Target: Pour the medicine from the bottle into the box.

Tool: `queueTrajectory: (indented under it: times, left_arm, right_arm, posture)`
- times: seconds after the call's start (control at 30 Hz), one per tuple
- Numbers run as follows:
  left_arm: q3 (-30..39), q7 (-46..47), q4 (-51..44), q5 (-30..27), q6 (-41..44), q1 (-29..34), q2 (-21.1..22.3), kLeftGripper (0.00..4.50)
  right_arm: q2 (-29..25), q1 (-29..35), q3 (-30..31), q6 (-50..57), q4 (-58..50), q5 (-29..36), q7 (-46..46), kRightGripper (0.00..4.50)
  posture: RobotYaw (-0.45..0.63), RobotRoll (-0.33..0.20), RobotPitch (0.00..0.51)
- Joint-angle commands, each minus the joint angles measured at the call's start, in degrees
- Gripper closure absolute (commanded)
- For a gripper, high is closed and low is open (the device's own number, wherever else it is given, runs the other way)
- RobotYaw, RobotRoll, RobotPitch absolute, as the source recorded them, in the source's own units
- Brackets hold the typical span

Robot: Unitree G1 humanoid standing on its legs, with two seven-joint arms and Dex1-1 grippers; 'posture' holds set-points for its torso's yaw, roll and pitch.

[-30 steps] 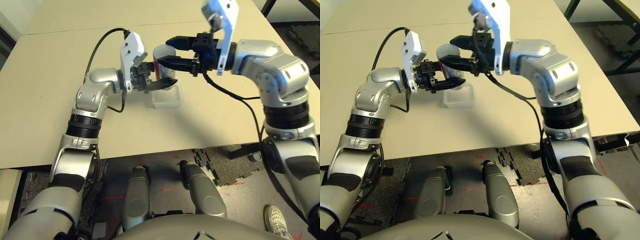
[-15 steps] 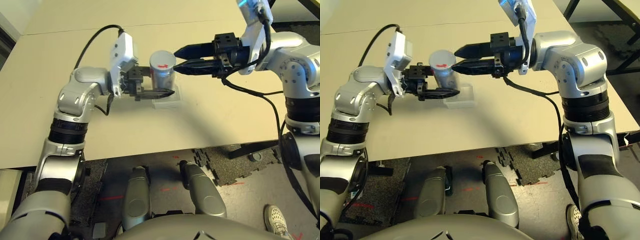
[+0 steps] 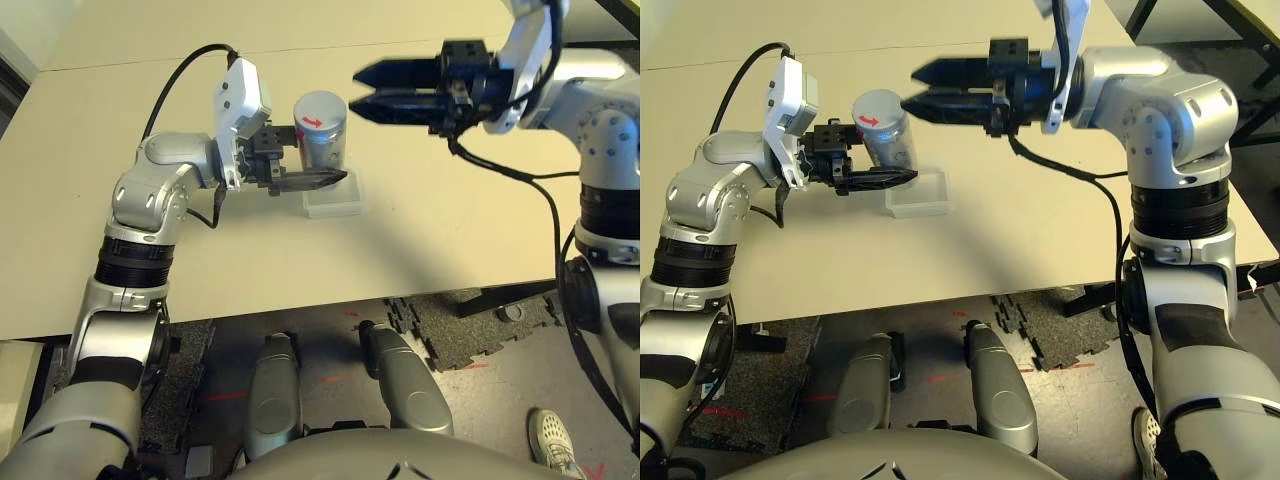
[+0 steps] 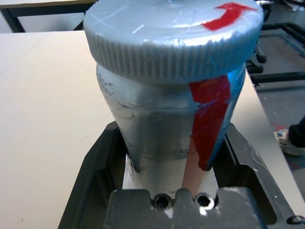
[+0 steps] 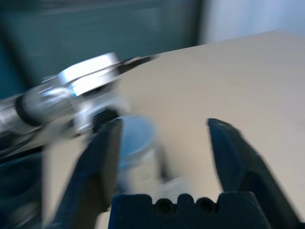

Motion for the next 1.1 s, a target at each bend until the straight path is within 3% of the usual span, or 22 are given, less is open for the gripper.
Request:
queueTrajectory:
  times: [0.03, 0.13, 0.27, 0.7, 1.1]
  left_arm:
    - [0.24, 0.33, 3.12, 1.1, -2.42, -0.76, -0.55, 1.73]
    - [0.08, 0.16, 6.63, 1.88, -4.17, -1.84, -1.18, 1.73]
    - [-0.24, -0.16, 9.71, 2.64, -5.88, -3.14, -1.77, 1.73]
    - [-0.71, 0.26, 6.07, 2.08, -3.82, -3.01, -3.34, 1.73]
    - [0.01, 0.99, 3.33, 1.5, -1.6, -2.25, -3.05, 1.73]
  right_arm:
    - [3.78, -0.44, 1.4, 0.78, -4.99, -1.12, -6.31, 0.0]
    - [8.49, 1.27, 3.57, 5.16, -10.87, 0.83, -10.36, 0.0]
    - [9.95, 2.54, 6.16, 8.25, -14.1, 1.06, -11.97, 0.0]
    - [6.41, 2.81, 12.72, -2.35, -8.37, -9.75, -10.65, 0.0]
    - [6.0, 5.74, 9.8, -3.42, -6.06, -11.45, -10.16, 0.0]
  posture:
    - [0.03, 0.0, 0.174]
    - [0.02, 0.0, 0.172]
    - [0.01, 0.0, 0.169]
    - [0.01, 0.0, 0.183]
    - [0.02, 0.0, 0.191]
